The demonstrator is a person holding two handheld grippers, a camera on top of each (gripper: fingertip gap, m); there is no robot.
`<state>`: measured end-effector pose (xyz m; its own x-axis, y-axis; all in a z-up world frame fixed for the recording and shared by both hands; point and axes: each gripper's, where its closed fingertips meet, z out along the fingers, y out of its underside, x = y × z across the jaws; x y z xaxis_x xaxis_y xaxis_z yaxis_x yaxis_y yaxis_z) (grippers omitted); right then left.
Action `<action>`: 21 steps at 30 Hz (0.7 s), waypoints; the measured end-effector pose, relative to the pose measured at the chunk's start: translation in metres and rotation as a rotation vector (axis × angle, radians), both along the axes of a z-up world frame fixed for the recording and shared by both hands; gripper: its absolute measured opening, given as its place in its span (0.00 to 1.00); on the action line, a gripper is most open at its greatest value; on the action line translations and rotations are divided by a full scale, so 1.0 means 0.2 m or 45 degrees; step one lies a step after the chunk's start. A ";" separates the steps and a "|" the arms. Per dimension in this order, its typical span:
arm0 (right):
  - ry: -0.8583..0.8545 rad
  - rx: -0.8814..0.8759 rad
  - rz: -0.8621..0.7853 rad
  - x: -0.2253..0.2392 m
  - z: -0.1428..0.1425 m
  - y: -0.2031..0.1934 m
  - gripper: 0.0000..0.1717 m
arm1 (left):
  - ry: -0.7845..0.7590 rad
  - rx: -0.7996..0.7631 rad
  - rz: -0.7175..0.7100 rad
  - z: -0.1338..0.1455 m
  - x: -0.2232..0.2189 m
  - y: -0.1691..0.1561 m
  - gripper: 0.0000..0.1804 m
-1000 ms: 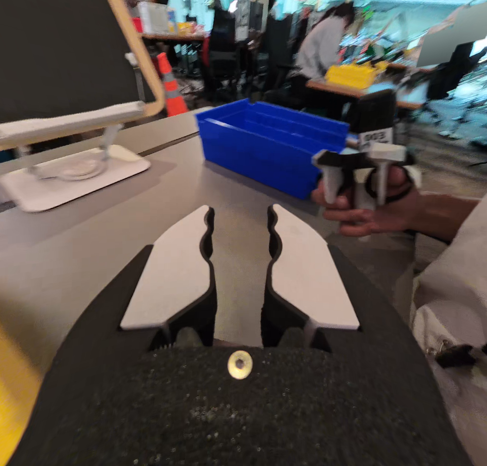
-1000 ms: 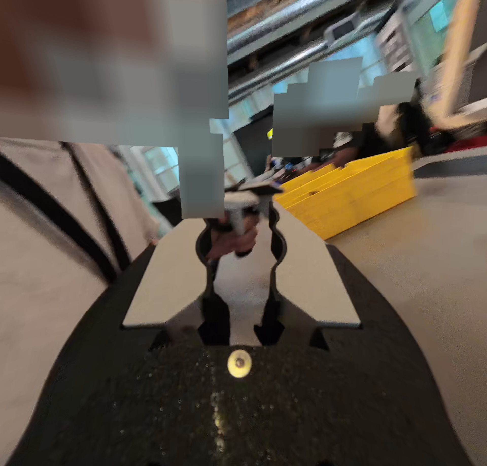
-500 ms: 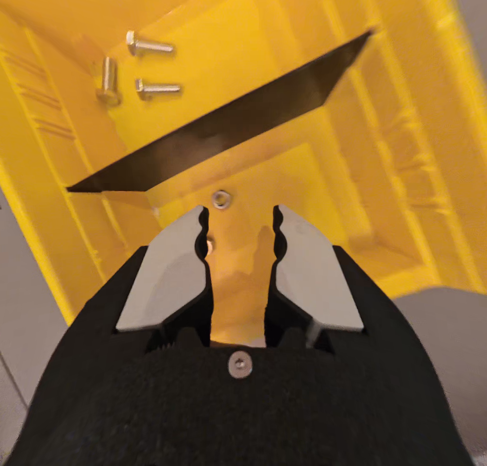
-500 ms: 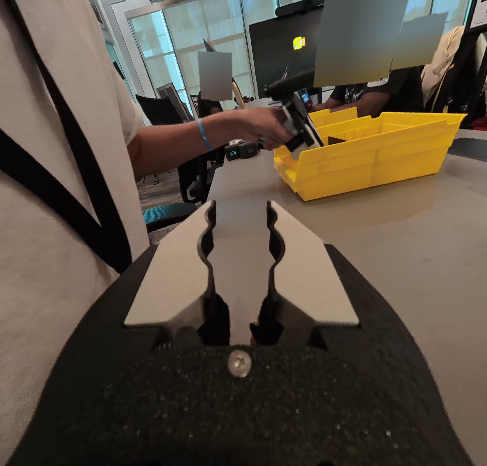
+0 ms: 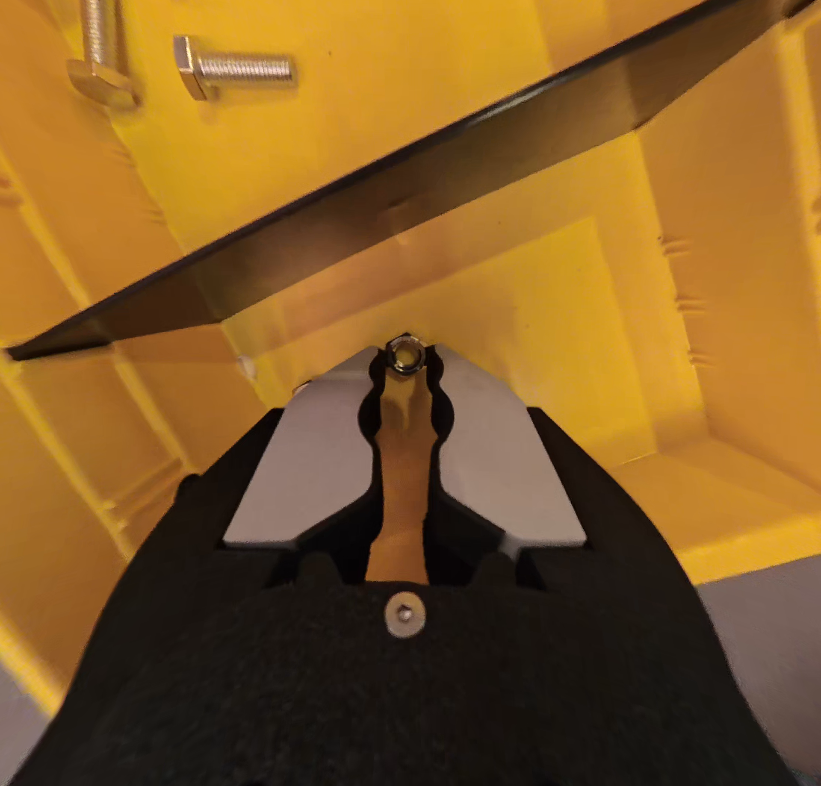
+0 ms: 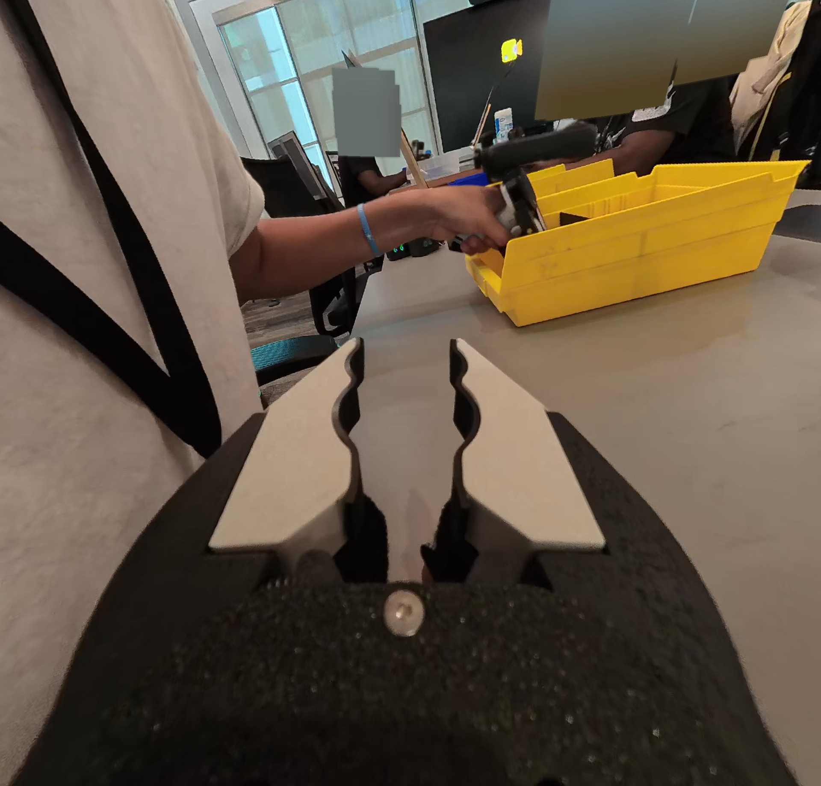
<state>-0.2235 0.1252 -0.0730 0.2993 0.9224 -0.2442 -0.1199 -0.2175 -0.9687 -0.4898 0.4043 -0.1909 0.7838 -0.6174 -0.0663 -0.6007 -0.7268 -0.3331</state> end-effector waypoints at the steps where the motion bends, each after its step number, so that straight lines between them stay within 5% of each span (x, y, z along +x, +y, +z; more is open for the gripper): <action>1: 0.001 -0.002 -0.007 0.01 0.00 0.01 0.22 | -0.001 0.028 -0.022 0.04 0.01 0.00 0.09; 5: 0.041 -0.015 -0.025 0.02 0.02 0.02 0.22 | -0.122 0.275 -0.289 0.42 0.25 -0.05 0.09; 9: 0.056 -0.041 -0.028 0.03 0.03 0.03 0.22 | -0.371 0.388 -0.853 0.77 0.76 -0.35 0.09; 12: 0.068 -0.040 -0.030 0.03 0.04 0.02 0.22 | -0.331 0.210 -1.170 0.65 1.07 -0.53 0.09; 21: -0.049 -0.011 -0.050 0.03 -0.02 0.01 0.22 | 0.060 -0.050 -1.824 0.07 1.44 -0.52 0.09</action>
